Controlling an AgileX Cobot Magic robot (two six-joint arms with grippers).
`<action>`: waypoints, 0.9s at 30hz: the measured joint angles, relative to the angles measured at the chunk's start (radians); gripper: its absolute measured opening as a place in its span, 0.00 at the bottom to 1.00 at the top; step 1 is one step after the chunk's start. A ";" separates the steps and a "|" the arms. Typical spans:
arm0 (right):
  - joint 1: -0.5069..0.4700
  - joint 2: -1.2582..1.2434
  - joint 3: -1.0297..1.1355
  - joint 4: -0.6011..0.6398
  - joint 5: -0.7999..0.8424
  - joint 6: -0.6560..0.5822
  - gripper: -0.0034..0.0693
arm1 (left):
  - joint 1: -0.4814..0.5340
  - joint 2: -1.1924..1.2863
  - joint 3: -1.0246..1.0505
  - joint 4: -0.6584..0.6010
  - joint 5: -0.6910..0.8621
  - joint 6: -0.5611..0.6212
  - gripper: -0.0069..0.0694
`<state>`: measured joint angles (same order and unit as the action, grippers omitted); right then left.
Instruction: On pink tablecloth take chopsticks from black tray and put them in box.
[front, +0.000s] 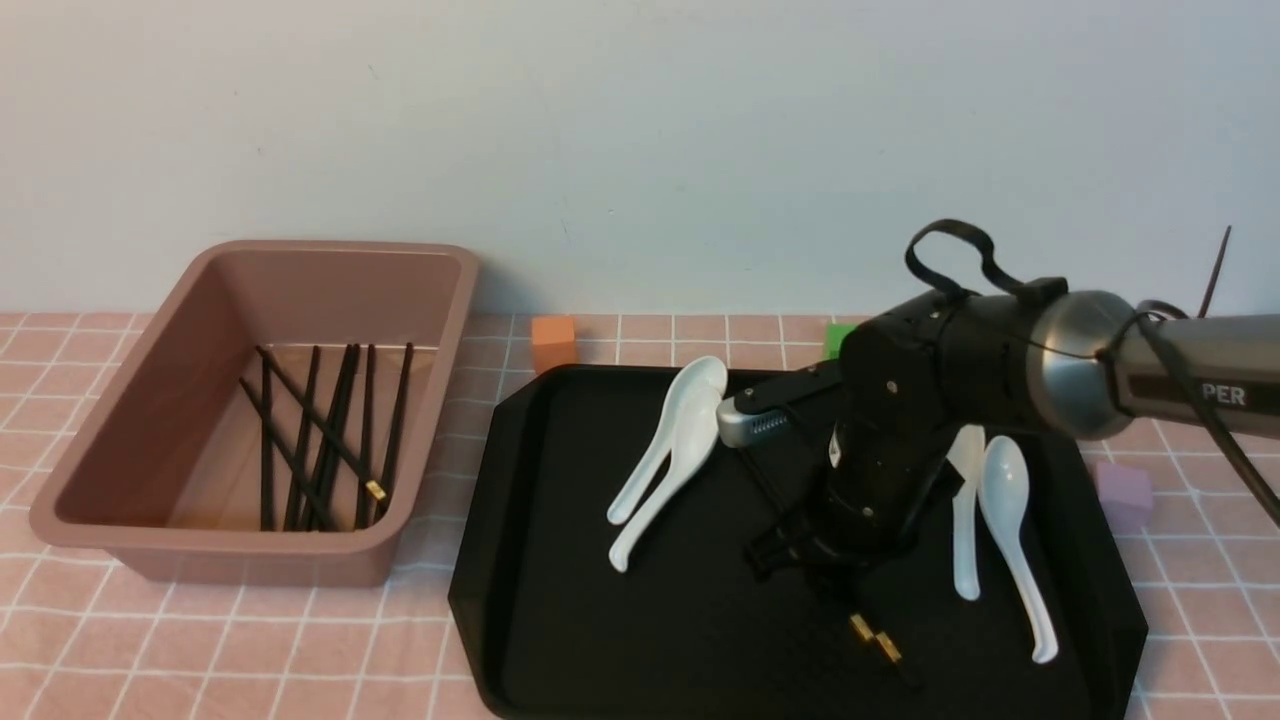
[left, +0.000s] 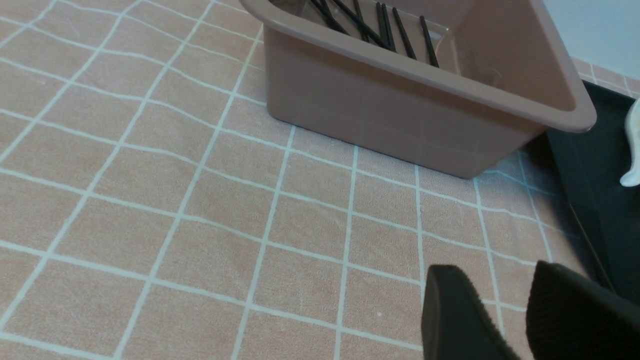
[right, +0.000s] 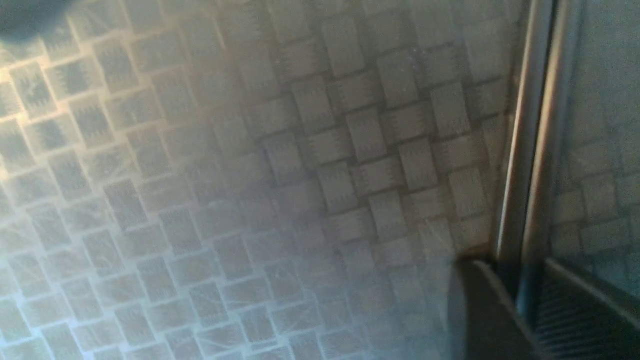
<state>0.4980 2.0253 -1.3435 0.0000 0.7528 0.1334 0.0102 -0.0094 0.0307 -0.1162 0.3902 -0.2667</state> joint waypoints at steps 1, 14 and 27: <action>-0.001 0.000 0.000 0.000 0.001 -0.001 0.26 | 0.000 0.000 0.000 0.000 0.000 0.000 0.40; -0.002 -0.040 0.008 -0.014 0.085 -0.002 0.23 | 0.000 0.000 0.000 0.000 0.000 0.000 0.40; 0.005 -0.251 0.003 -0.046 0.172 0.063 0.23 | 0.000 0.000 0.000 0.000 0.000 0.000 0.40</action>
<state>0.5035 1.7741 -1.3404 -0.0465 0.9249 0.1968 0.0102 -0.0094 0.0307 -0.1162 0.3902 -0.2667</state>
